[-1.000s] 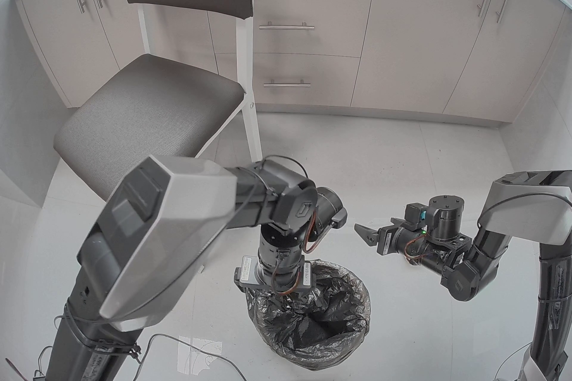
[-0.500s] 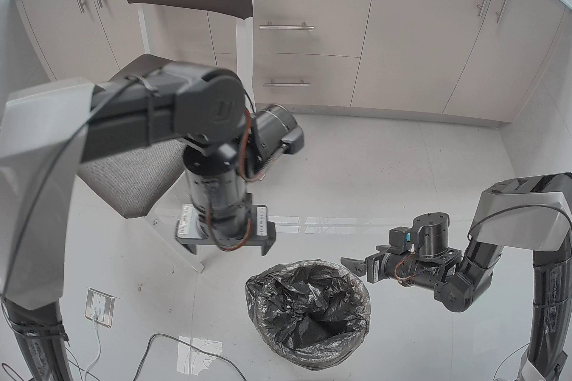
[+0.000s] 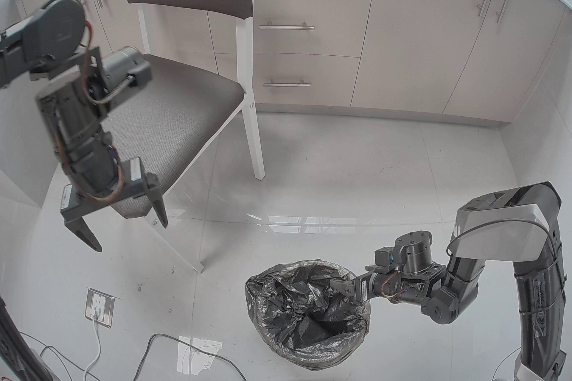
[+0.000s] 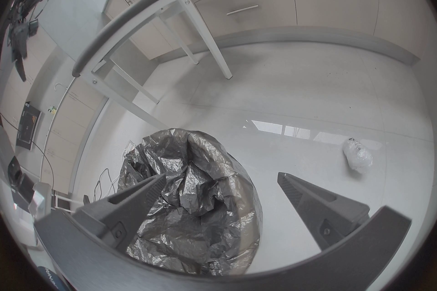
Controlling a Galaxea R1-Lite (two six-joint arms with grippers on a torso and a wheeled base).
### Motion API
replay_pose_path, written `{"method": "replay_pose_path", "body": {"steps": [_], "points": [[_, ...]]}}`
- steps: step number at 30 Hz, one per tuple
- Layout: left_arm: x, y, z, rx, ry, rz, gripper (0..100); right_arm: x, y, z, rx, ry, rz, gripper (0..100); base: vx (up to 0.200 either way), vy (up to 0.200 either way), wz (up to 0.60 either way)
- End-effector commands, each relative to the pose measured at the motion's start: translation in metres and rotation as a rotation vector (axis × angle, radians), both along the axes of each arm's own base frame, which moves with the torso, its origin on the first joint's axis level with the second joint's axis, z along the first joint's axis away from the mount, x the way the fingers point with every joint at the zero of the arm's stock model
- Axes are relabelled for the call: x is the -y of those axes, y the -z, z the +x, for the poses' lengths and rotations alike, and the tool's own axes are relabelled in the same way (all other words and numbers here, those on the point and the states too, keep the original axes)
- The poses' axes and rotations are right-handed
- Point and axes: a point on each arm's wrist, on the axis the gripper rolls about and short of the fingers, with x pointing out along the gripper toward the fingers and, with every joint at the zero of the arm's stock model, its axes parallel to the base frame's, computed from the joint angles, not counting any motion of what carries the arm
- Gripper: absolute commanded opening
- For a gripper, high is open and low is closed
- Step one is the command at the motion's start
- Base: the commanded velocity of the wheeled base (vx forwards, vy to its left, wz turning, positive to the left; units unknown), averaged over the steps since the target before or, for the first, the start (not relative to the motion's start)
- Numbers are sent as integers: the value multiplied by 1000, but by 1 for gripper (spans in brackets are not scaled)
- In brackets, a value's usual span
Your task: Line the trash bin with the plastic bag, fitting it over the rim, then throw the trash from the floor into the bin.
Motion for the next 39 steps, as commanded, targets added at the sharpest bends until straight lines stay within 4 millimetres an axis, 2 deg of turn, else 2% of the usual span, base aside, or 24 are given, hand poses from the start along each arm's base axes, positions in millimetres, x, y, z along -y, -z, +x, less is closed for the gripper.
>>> {"method": "replay_pose_path", "body": {"steps": [1,3,4,5,6,7,8,9,10,11,12,13,15,16,17,19,20,21,23,30,31,32,35,39], "points": [[-50,-62,-63,226,-32,-157,100,-5,18,-1,-25,-7,-35,100,0,0,0],[-55,-78,-83,355,4,-183,100,-6,22,3,-6,27,-61,100,0,0,0],[-57,-91,-94,475,19,-208,100,-7,25,6,3,52,-77,100,0,0,0],[-59,-93,-99,546,31,-221,100,-8,27,8,11,71,-87,100,0,0,0],[-59,-80,-100,564,40,-221,100,-8,28,10,16,85,-95,100,0,0,0],[-59,-76,-101,573,43,-220,100,-8,28,10,18,88,-96,100,0,0,0],[-60,-48,-102,622,76,-215,100,-9,29,10,22,96,-101,100,0,0,0],[-60,-30,-102,655,101,-214,100,-9,28,10,24,95,-100,100,0,0,0],[-60,-12,-103,699,115,-216,100,-10,28,10,22,93,-101,100,0,0,0],[-60,-5,-103,712,120,-216,100,-10,28,10,22,93,-101,100,0,0,0],[-60,18,-105,755,133,-218,100,-10,28,11,23,95,-100,100,0,0,0],[-60,32,-106,772,141,-220,100,-11,28,12,25,97,-100,100,0,0,0],[-60,56,-108,769,140,-221,100,-11,28,13,9,104,-112,100,0,0,0],[-60,56,-108,769,140,-221,100,-11,28,13,9,104,-112,100,0,0,0],[-61,76,-110,735,147,-210,100,-12,28,14,-12,109,-129,100,0,0,0],[-62,100,-114,681,178,-190,100,-13,25,16,-39,114,-151,100,0,0,0],[-62,100,-114,681,178,-190,100,-13,25,16,-39,114,-151,100,0,0,0],[-63,116,-116,659,203,-178,100,-15,20,20,-52,119,-161,100,0,0,0],[-63,130,-118,668,217,-176,100,-18,15,26,-63,129,-174,100,0,0,0],[-60,155,-109,684,220,-180,100,-28,12,42,-71,159,-214,100,0,0,0],[-59,163,-103,676,221,-181,100,-31,13,45,-68,155,-212,100,0,0,0],[-59,163,-103,676,221,-181,100,-31,13,45,-68,155,-212,100,0,0,0],[-56,187,-87,678,207,-182,100,-39,16,49,-49,164,-217,100,0,0,0],[-56,215,-78,702,176,-190,100,-42,18,50,-36,205,-225,100,0,0,0]]}}
